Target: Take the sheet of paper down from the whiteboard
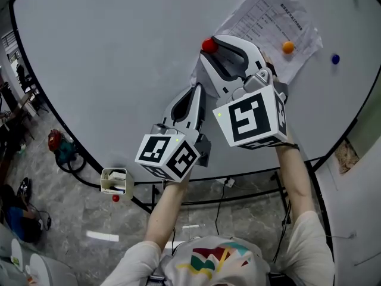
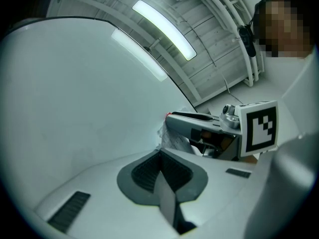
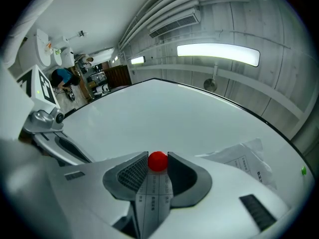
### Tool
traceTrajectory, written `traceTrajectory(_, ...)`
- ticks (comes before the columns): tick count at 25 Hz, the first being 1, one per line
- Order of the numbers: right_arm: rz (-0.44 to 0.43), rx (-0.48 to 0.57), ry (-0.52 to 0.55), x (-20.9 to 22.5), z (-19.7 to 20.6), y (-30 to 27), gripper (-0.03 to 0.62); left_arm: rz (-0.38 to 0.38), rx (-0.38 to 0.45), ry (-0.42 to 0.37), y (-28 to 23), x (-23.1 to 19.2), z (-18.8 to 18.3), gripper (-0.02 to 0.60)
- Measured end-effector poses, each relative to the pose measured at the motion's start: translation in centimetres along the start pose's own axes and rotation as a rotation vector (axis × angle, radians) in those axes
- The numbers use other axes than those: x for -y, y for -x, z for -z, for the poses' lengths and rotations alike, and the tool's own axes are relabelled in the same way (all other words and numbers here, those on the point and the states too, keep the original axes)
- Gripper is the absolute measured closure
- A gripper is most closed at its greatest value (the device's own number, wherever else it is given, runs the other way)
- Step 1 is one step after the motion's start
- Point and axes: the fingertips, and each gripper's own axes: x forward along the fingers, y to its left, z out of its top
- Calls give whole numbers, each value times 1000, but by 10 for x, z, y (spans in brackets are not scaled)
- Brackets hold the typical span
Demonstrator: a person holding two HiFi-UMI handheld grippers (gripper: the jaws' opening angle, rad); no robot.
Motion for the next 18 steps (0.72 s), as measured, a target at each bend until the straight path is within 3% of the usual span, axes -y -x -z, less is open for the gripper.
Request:
traceTrajectory(13, 21, 53, -16, 12, -29, -19, 476, 14, -14, 42, 2, 1, 12, 535)
traceTrajectory(18, 37, 147, 37, 13, -43, -7, 474, 12, -6, 54, 4, 0, 12, 535)
